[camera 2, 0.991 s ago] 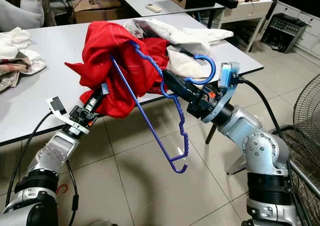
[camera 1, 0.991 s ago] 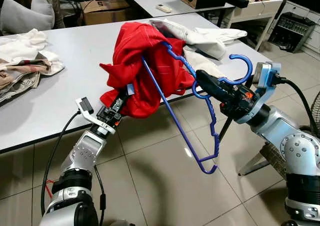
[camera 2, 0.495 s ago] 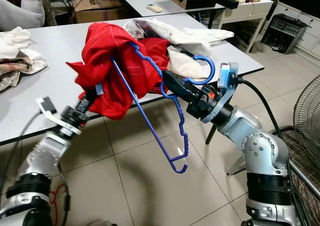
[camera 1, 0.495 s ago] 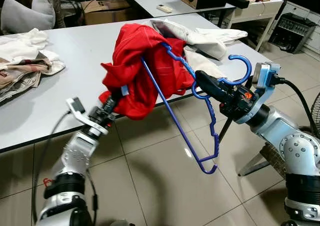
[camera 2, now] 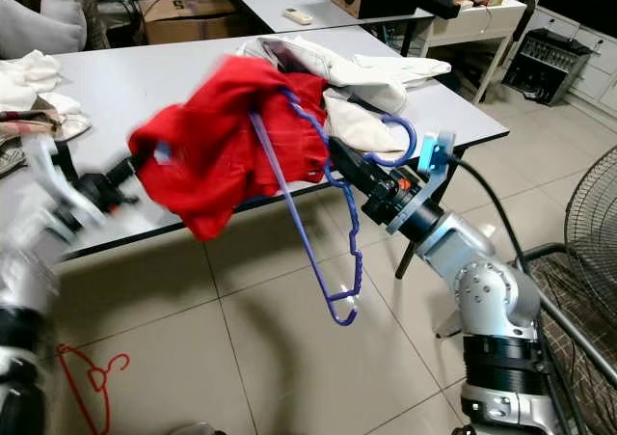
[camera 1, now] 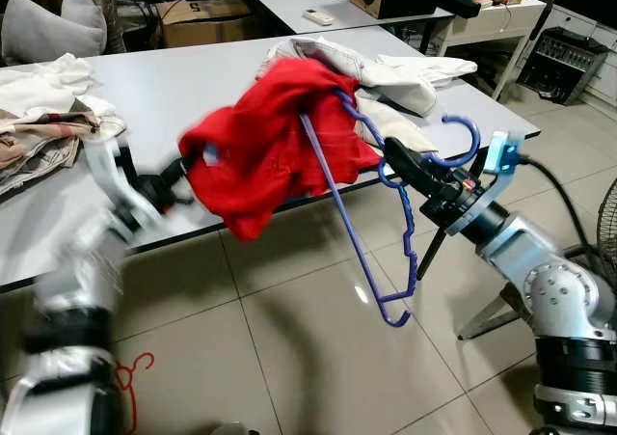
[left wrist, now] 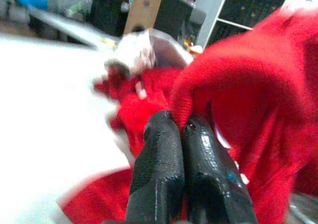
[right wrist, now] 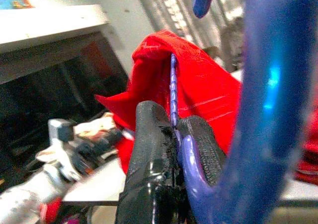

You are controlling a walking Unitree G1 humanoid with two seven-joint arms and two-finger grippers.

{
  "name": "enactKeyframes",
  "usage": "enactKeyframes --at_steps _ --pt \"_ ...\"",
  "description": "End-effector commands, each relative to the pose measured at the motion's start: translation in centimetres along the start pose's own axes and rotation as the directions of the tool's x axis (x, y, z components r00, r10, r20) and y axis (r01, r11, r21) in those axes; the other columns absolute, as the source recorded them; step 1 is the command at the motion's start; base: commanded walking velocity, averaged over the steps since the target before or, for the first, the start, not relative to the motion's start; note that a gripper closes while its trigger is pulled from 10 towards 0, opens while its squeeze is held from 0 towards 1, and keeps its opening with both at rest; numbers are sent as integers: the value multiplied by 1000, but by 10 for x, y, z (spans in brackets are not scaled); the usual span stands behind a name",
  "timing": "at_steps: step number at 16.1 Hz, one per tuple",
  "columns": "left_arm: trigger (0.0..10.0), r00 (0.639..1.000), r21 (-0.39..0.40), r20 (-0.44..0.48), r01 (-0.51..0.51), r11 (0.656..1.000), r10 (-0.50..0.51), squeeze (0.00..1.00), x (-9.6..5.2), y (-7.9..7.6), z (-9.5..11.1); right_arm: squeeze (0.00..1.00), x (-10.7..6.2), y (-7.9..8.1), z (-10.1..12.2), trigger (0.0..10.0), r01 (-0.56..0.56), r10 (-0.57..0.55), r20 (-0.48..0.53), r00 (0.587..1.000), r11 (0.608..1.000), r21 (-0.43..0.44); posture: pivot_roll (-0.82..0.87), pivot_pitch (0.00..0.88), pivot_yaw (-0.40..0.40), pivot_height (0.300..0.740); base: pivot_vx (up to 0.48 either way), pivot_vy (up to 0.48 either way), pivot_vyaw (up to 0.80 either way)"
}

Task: Hang hanger

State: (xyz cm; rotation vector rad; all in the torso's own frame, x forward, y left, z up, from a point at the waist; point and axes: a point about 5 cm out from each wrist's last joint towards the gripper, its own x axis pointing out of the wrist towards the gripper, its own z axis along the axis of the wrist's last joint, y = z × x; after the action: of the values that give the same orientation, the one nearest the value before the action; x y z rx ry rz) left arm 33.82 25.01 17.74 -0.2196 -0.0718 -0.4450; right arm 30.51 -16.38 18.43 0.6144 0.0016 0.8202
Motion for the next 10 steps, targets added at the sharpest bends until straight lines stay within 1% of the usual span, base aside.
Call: enactKeyframes --at_steps 1,2,3,4,5,6,7,8,9,10 --pt "0 1000 63 -5 30 998 -30 0 8 -6 10 0 -3 -3 5 10000 38 -37 35 999 999 -23 -101 0 -22 740 0 0 0" --pt "0 996 126 56 57 990 -65 0 17 -12 42 0 -3 -8 -1 10000 87 -87 29 996 996 -10 -85 0 -15 740 0 0 0" --pt "0 994 171 58 83 982 -94 0 20 -17 53 0 -3 -12 -5 10000 123 -123 15 992 992 -7 -85 0 -15 740 0 0 0" --pt "0 993 199 51 97 975 -109 0 22 -21 59 0 -4 -14 -7 10000 148 -148 6 989 989 -7 -85 0 -15 740 0 0 0" --pt "0 988 290 20 139 947 -152 0 25 -36 67 0 -4 -17 -15 10000 173 -173 -25 985 985 -7 -82 0 -5 740 0 0 0" --pt "0 984 334 17 160 929 -176 0 28 -48 71 0 -4 -16 -20 10000 168 -168 -49 985 986 -3 -78 0 -1 740 0 0 0" --pt "0 982 363 16 171 916 -189 0 32 -58 73 0 -3 -13 -26 10000 148 -147 -87 985 989 3 -74 0 0 740 0 0 0" --pt "0 978 373 33 181 910 -208 0 37 -67 76 0 -2 -11 -35 10000 137 -135 -143 980 991 2 -72 0 5 740 0 0 0" --pt "0 973 378 41 197 905 -229 0 41 -74 78 0 -2 -10 -41 10000 120 -116 -173 978 993 15 -71 0 8 740 0 0 0" --pt "0 970 380 30 214 900 -243 0 42 -77 78 0 -1 -9 -42 10000 111 -105 -177 979 994 24 -69 0 9 740 0 0 0"
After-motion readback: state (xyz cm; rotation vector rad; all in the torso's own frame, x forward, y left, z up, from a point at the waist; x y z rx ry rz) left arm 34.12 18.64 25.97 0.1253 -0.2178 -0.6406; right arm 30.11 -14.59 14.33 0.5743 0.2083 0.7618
